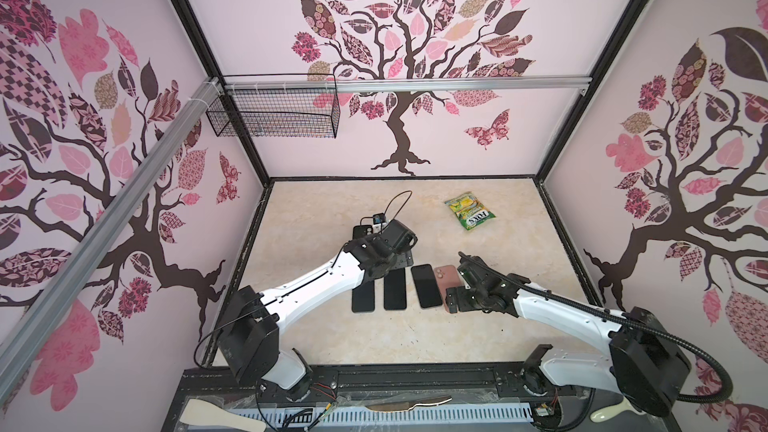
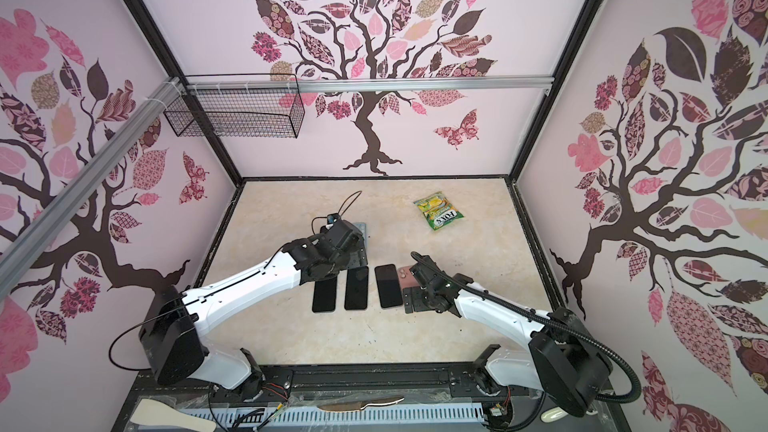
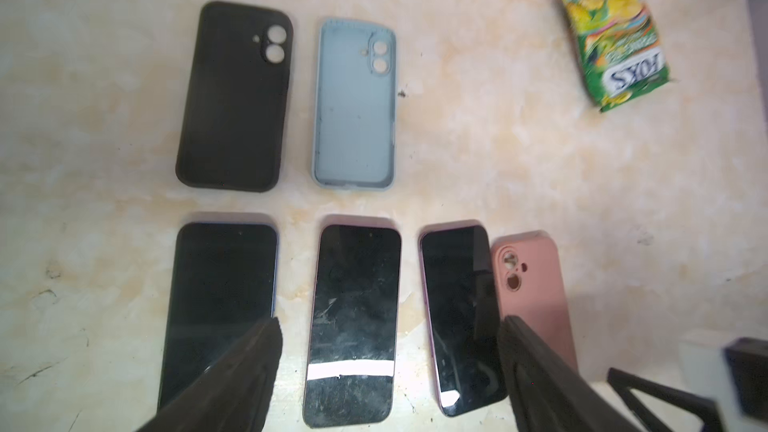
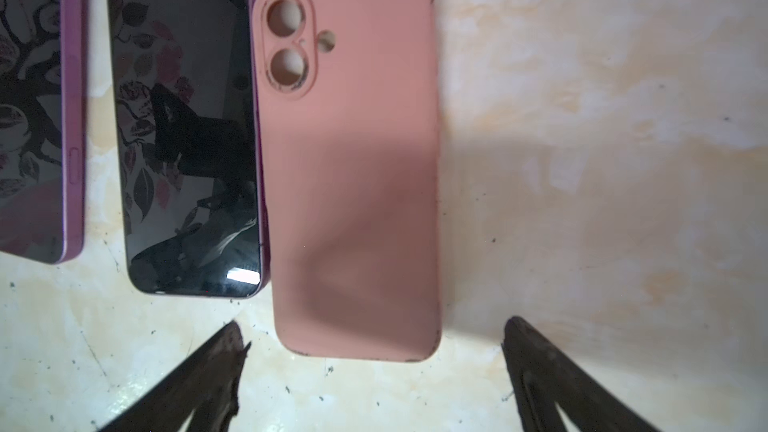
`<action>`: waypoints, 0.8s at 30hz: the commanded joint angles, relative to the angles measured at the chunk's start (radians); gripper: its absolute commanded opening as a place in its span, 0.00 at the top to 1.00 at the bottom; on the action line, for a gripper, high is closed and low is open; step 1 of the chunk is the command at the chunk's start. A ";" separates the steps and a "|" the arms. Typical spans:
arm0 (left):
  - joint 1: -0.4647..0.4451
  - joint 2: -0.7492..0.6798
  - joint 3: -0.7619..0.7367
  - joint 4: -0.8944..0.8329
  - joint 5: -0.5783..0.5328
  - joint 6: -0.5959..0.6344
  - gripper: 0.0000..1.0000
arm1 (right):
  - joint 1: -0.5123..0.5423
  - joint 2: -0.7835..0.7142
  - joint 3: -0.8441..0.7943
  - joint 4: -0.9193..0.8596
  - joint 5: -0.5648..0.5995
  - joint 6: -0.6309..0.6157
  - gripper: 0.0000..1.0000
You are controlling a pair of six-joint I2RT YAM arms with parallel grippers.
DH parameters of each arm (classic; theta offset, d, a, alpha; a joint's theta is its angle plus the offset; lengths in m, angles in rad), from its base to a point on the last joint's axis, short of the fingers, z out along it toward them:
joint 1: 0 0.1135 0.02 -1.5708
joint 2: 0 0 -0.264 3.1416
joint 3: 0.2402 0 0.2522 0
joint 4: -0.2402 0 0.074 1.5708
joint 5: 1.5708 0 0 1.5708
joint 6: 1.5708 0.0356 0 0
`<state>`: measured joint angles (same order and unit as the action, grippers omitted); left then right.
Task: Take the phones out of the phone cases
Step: 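Close the right gripper on the pink case end while left lifts away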
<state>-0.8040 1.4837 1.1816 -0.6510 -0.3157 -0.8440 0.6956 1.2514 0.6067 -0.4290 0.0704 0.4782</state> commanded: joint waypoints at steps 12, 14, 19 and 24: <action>0.061 -0.059 -0.126 0.032 0.012 0.012 0.15 | 0.072 0.150 0.090 -0.060 0.088 -0.013 0.00; 0.063 -0.060 -0.127 0.035 0.013 0.014 0.15 | 0.073 0.168 0.096 -0.062 0.093 -0.018 0.01; 0.064 -0.066 -0.129 0.041 0.017 0.020 0.15 | 0.075 0.201 0.100 -0.053 0.095 -0.020 0.00; 0.067 -0.071 -0.135 0.045 0.018 0.023 0.15 | 0.075 0.230 0.110 -0.051 0.116 -0.023 0.01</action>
<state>-0.7437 1.4380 1.0801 -0.6193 -0.3016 -0.8356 0.7658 1.4483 0.6899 -0.4603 0.1520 0.4652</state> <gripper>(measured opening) 0.847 0.990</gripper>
